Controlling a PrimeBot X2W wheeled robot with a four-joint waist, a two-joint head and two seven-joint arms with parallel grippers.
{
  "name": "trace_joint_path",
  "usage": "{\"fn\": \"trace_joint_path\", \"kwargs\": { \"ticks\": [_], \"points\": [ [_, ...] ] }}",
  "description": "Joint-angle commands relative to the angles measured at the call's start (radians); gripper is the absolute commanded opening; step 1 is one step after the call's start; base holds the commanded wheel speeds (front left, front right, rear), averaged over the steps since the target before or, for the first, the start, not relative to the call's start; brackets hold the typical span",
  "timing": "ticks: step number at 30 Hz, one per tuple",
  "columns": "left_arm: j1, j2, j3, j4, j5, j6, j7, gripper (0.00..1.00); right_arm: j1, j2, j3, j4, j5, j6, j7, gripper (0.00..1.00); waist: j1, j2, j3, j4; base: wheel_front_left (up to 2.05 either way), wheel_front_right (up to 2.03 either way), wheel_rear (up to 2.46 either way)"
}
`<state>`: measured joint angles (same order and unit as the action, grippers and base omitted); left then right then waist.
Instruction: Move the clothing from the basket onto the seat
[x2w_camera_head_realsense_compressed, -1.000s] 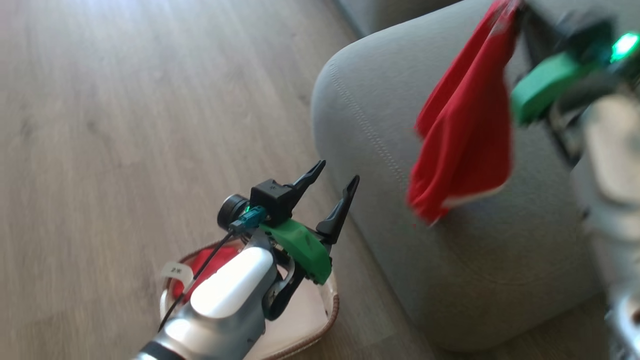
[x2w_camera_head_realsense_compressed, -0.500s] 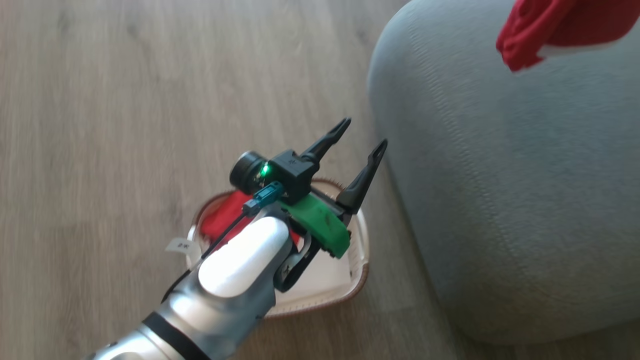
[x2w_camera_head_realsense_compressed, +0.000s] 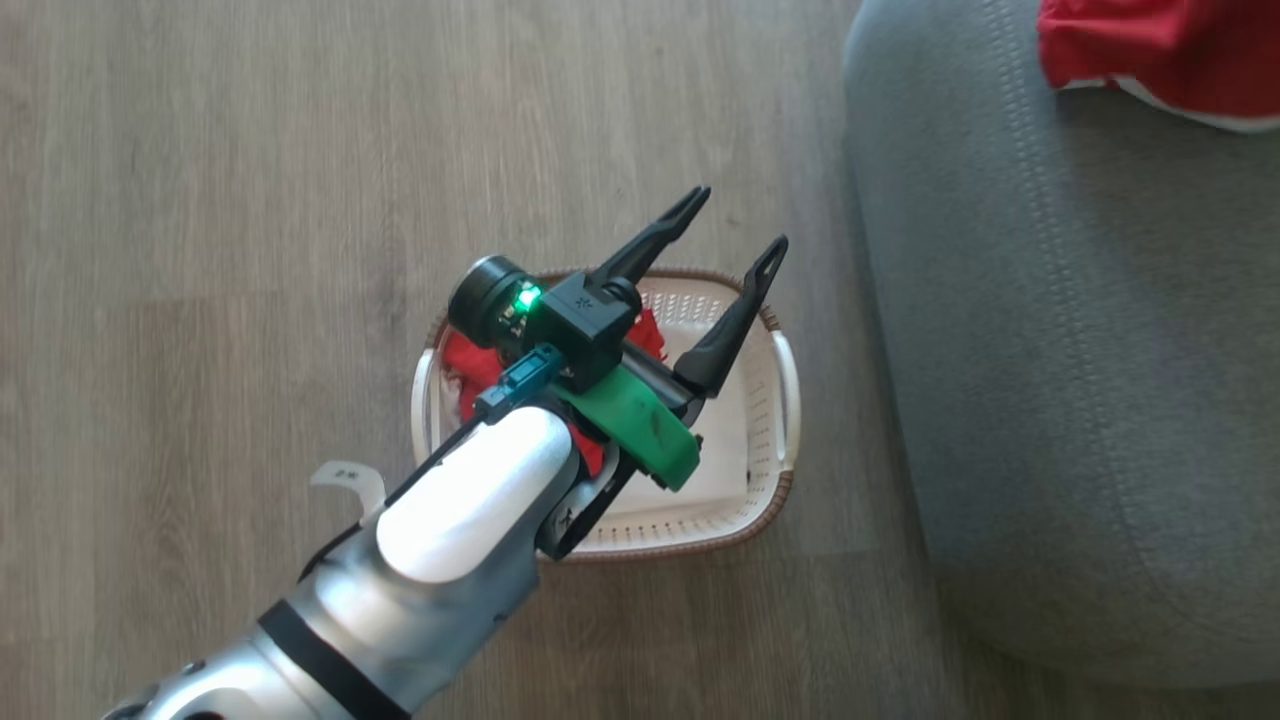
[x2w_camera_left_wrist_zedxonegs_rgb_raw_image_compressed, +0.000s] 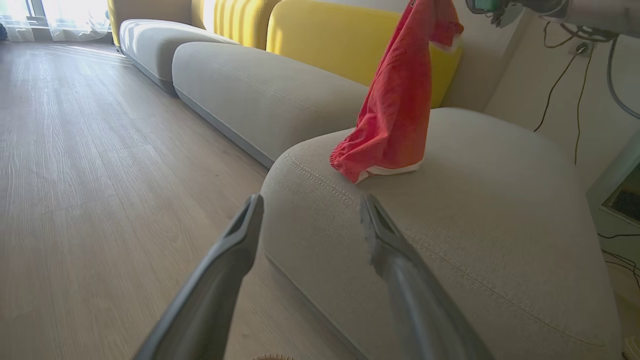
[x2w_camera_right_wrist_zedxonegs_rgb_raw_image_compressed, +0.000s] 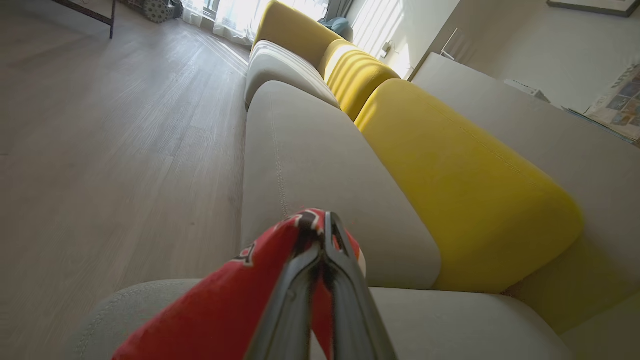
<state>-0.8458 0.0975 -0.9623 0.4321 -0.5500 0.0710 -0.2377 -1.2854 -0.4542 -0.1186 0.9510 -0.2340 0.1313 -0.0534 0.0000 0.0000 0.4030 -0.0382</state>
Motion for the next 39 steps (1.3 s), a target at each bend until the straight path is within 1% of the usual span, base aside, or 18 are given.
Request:
{"fn": "trace_joint_path", "kwargs": {
  "ticks": [1, 6, 10, 15, 16, 17, 18, 19, 20, 25, 29, 32, 39],
  "points": [
    [-0.033, 0.019, 0.019, -0.038, 0.012, 0.005, 0.006, 1.00, 0.022, 0.011, -0.023, -0.012, -0.015, -0.001, -0.011, 0.00, 0.0000, 0.0000, 0.019, 0.015, 0.00, 0.00, 0.00],
    [-0.038, 0.033, 0.015, -0.062, 0.017, 0.015, 0.017, 1.00, 0.107, 0.035, -0.132, 0.058, -0.078, -0.001, -0.010, 0.00, 0.0000, 0.0000, 0.049, 0.028, 0.00, 0.00, 0.00],
    [-0.035, 0.045, 0.012, -0.073, 0.016, 0.019, 0.025, 1.00, 0.173, 0.043, -0.239, 0.085, -0.134, -0.001, -0.003, 0.00, 0.0000, 0.0000, 0.064, 0.037, 0.00, 0.00, 0.00],
    [-0.032, 0.064, 0.016, -0.083, 0.013, 0.026, 0.029, 1.00, 0.216, 0.079, -0.314, 0.090, -0.204, -0.001, -0.018, 0.00, 0.0000, 0.0000, 0.075, 0.033, 0.00, 0.00, 0.00],
    [-0.031, 0.067, 0.017, -0.084, 0.012, 0.028, 0.030, 1.00, 0.221, 0.085, -0.322, 0.091, -0.217, -0.001, -0.022, 0.02, 0.0000, 0.0000, 0.075, 0.030, 0.00, 0.00, 0.00],
    [-0.029, 0.069, 0.017, -0.085, 0.011, 0.029, 0.030, 1.00, 0.225, 0.090, -0.331, 0.093, -0.229, -0.001, -0.026, 0.25, 0.0000, 0.0000, 0.074, 0.028, 0.00, 0.00, 0.00],
    [-0.028, 0.071, 0.018, -0.085, 0.010, 0.030, 0.030, 1.00, 0.230, 0.094, -0.340, 0.096, -0.238, -0.001, -0.030, 0.44, 0.0000, 0.0000, 0.072, 0.024, 0.00, 0.00, 0.00],
    [-0.026, 0.073, 0.018, -0.085, 0.008, 0.032, 0.030, 1.00, 0.233, 0.097, -0.350, 0.101, -0.246, -0.001, -0.030, 0.83, 0.0000, 0.0000, 0.069, 0.021, 0.00, 0.00, 0.00],
    [-0.024, 0.073, 0.018, -0.085, 0.007, 0.032, 0.030, 1.00, 0.236, 0.098, -0.361, 0.107, -0.251, -0.001, -0.031, 1.00, 0.0000, 0.0000, 0.066, 0.018, 0.00, 0.00, 0.00],
    [-0.009, 0.082, 0.031, -0.079, -0.010, 0.039, 0.022, 1.00, 0.249, 0.110, -0.380, 0.132, -0.274, -0.001, -0.064, 1.00, 0.0000, 0.0000, 0.034, 0.000, 0.00, 0.00, 0.00],
    [0.012, 0.099, 0.052, -0.077, -0.028, 0.048, 0.013, 1.00, 0.254, 0.114, -0.359, 0.163, -0.275, -0.001, -0.122, 1.00, 0.0000, 0.0000, -0.004, -0.013, 0.00, 0.00, 0.00],
    [0.027, 0.108, 0.064, -0.075, -0.039, 0.053, 0.008, 1.00, 0.256, 0.116, -0.345, 0.178, -0.270, -0.001, -0.145, 1.00, 0.0000, 0.0000, -0.028, -0.020, 0.00, 0.00, 0.00],
    [0.096, 0.133, 0.107, -0.069, -0.077, 0.074, -0.008, 1.00, 0.254, 0.140, -0.286, 0.213, -0.204, -0.001, -0.198, 1.00, 0.0000, 0.0000, -0.127, -0.020, 0.00, 0.00, 0.00]
  ]
}}
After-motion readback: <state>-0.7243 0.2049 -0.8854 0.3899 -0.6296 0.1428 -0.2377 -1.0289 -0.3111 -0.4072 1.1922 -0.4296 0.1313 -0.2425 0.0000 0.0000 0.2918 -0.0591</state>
